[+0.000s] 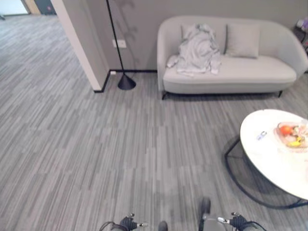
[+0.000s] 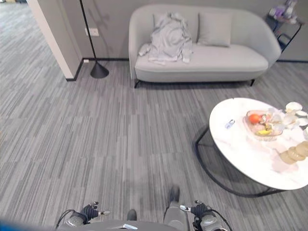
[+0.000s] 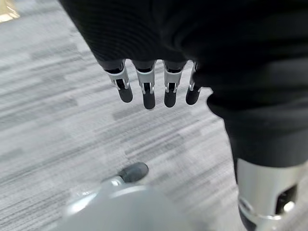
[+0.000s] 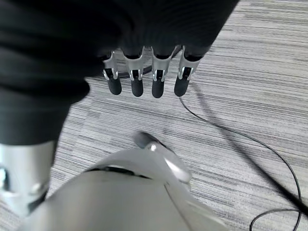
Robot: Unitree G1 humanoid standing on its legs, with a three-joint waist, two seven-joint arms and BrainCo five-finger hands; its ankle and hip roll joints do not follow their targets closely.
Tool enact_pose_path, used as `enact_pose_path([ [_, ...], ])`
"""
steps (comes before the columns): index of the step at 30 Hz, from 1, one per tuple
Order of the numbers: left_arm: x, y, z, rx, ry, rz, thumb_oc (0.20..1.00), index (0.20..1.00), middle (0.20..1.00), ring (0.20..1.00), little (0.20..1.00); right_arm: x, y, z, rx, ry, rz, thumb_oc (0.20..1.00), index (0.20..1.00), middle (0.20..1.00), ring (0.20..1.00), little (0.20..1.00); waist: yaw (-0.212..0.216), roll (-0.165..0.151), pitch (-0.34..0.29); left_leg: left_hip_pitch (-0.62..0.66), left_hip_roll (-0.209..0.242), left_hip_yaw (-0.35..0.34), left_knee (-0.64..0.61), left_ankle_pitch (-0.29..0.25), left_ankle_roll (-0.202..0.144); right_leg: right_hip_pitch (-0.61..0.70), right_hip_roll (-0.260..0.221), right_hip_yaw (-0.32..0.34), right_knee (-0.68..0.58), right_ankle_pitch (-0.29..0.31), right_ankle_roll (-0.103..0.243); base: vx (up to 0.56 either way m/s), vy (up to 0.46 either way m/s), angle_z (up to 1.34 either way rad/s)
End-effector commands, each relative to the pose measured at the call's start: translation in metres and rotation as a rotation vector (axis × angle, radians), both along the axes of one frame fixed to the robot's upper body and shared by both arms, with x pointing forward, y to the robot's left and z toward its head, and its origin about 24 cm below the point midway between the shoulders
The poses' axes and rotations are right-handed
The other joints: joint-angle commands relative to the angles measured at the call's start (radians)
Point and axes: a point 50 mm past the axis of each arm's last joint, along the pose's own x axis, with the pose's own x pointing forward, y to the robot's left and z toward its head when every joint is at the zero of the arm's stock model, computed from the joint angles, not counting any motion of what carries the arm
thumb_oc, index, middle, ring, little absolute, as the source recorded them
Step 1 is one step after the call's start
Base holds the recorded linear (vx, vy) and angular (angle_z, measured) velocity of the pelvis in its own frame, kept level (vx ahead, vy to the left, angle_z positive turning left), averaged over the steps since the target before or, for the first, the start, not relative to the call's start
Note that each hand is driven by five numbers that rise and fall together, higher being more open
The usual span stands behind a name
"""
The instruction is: Hang the clothes on the sofa on the clothes rack.
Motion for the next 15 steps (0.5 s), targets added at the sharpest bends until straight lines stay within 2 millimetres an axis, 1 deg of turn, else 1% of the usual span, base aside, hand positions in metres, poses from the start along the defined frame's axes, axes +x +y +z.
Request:
enact_pose_path([
  [1, 0.015, -0.001, 0.005, 0.000, -0.065, -0.019, 1.000, 1.000, 1.000, 1.000, 1.000, 0.002, -0.003, 0.002, -0.023, -0.012, 0.025, 1.000, 1.000, 1.000, 1.000, 1.000, -0.011, 0.007, -0.004, 0.186, 0.049, -0.108, 0.005, -0.172, -0.099, -0.040, 0.029, -0.060, 0.018, 0.108, 0.002, 0.40, -0.172, 0.04],
  [2, 0.013, 0.000, 0.004, 0.005, -0.056, -0.028, 1.000, 1.000, 1.000, 1.000, 1.000, -0.001, -0.004, 0.001, -0.022, -0.010, 0.019, 1.000, 1.000, 1.000, 1.000, 1.000, -0.016, 0.000, -0.016, 0.203, 0.050, -0.122, 0.005, -0.194, -0.103, -0.029, 0.029, -0.068, 0.018, 0.113, 0.004, 0.58, -0.248, 0.12],
  [3, 0.010, 0.000, 0.003, 0.007, -0.048, -0.021, 1.000, 1.000, 1.000, 1.000, 1.000, -0.002, -0.003, 0.001, -0.019, -0.009, 0.019, 1.000, 1.000, 1.000, 1.000, 1.000, -0.021, -0.010, -0.028, 0.222, 0.056, -0.128, 0.005, -0.207, -0.108, -0.015, 0.031, -0.075, 0.018, 0.147, 0.002, 0.47, -0.211, 0.22],
  [5, 0.007, 0.001, 0.002, 0.009, -0.040, -0.017, 1.000, 1.000, 1.000, 1.000, 1.000, -0.005, -0.003, 0.000, -0.012, 0.000, 0.022, 1.000, 1.000, 1.000, 1.000, 1.000, -0.029, -0.011, -0.056, 0.248, 0.102, -0.127, 0.005, -0.222, -0.125, 0.008, 0.050, -0.084, 0.018, 0.159, -0.003, 0.48, -0.262, 0.41],
  [6, 0.006, 0.001, 0.002, 0.007, -0.040, -0.010, 1.000, 1.000, 1.000, 1.000, 1.000, -0.007, -0.003, -0.001, -0.010, 0.003, 0.020, 1.000, 1.000, 1.000, 1.000, 1.000, -0.027, -0.002, -0.064, 0.248, 0.131, -0.126, 0.005, -0.202, -0.136, 0.022, 0.066, -0.089, 0.018, 0.153, -0.011, 0.44, -0.279, 0.67],
  [7, 0.004, 0.001, 0.002, 0.006, -0.036, -0.003, 1.000, 1.000, 1.000, 1.000, 1.000, -0.008, -0.002, -0.001, -0.009, 0.008, 0.020, 1.000, 1.000, 1.000, 1.000, 1.000, -0.031, 0.008, -0.074, 0.249, 0.159, -0.133, 0.005, -0.160, -0.148, 0.031, 0.089, -0.088, 0.019, 0.151, -0.023, 0.44, -0.268, 0.80],
  [8, 0.004, 0.001, 0.002, 0.003, -0.035, 0.007, 1.000, 1.000, 1.000, 1.000, 1.000, -0.008, -0.004, -0.001, -0.009, 0.005, 0.014, 1.000, 1.000, 1.000, 1.000, 1.000, -0.034, 0.025, -0.085, 0.264, 0.201, -0.134, 0.013, -0.086, -0.172, 0.039, 0.116, -0.094, 0.032, 0.132, -0.039, 0.41, -0.255, 0.50],
  [9, 0.003, 0.001, 0.002, -0.002, -0.038, 0.016, 1.000, 1.000, 1.000, 1.000, 1.000, -0.008, -0.005, 0.000, -0.009, 0.001, 0.005, 1.000, 1.000, 1.000, 1.000, 1.000, -0.032, 0.031, -0.088, 0.239, 0.213, -0.141, 0.052, -0.038, -0.181, 0.053, 0.127, -0.097, 0.038, 0.114, -0.049, 0.41, -0.243, 0.12],
  [10, 0.003, 0.001, 0.002, -0.007, -0.040, 0.028, 1.000, 1.000, 1.000, 1.000, 1.000, -0.009, -0.006, 0.000, -0.005, -0.007, -0.004, 1.000, 1.000, 1.000, 1.000, 1.000, -0.034, 0.038, -0.095, 0.220, 0.231, -0.150, 0.104, 0.026, -0.198, 0.070, 0.152, -0.096, 0.041, 0.095, -0.070, 0.31, -0.196, -0.09],
  [11, 0.004, 0.001, 0.002, -0.012, -0.045, 0.034, 1.000, 1.000, 1.000, 1.000, 1.000, -0.008, -0.007, 0.000, -0.007, -0.008, -0.010, 1.000, 1.000, 1.000, 1.000, 1.000, -0.035, 0.032, -0.101, 0.191, 0.231, -0.154, 0.157, 0.066, -0.205, 0.086, 0.153, -0.096, 0.039, 0.083, -0.080, 0.48, -0.270, -0.09],
  [12, 0.007, 0.002, 0.003, -0.025, -0.063, 0.055, 1.000, 1.000, 1.000, 1.000, 1.000, -0.009, -0.011, 0.001, -0.011, -0.011, -0.018, 1.000, 1.000, 1.000, 1.000, 1.000, -0.029, 0.020, -0.100, 0.143, 0.233, -0.141, 0.263, 0.128, -0.198, 0.141, 0.172, -0.089, 0.033, 0.052, -0.115, 0.48, -0.282, -0.05],
  [13, 0.011, 0.003, 0.005, -0.030, -0.081, 0.066, 1.000, 1.000, 1.000, 1.000, 1.000, -0.008, -0.014, 0.002, -0.015, -0.018, -0.022, 1.000, 1.000, 1.000, 1.000, 1.000, -0.022, 0.010, -0.093, 0.112, 0.231, -0.130, 0.329, 0.157, -0.185, 0.170, 0.183, -0.079, 0.031, 0.033, -0.130, 0.47, -0.292, -0.07],
  [14, 0.014, 0.002, 0.006, -0.036, -0.098, 0.069, 1.000, 1.000, 1.000, 1.000, 1.000, -0.006, -0.017, 0.003, -0.019, -0.024, -0.026, 1.000, 1.000, 1.000, 1.000, 1.000, -0.016, -0.001, -0.085, 0.074, 0.231, -0.111, 0.392, 0.164, -0.167, 0.193, 0.187, -0.069, 0.027, 0.018, -0.143, 0.42, -0.271, -0.19],
  [15, 0.017, 0.003, 0.007, -0.036, -0.112, 0.079, 1.000, 1.000, 1.000, 1.000, 1.000, -0.003, -0.020, 0.005, -0.026, -0.033, -0.035, 1.000, 1.000, 1.000, 1.000, 1.000, -0.005, -0.022, -0.072, 0.011, 0.249, -0.050, 0.445, 0.157, -0.142, 0.234, 0.188, -0.055, 0.025, -0.010, -0.159, 0.58, -0.260, -0.12],
])
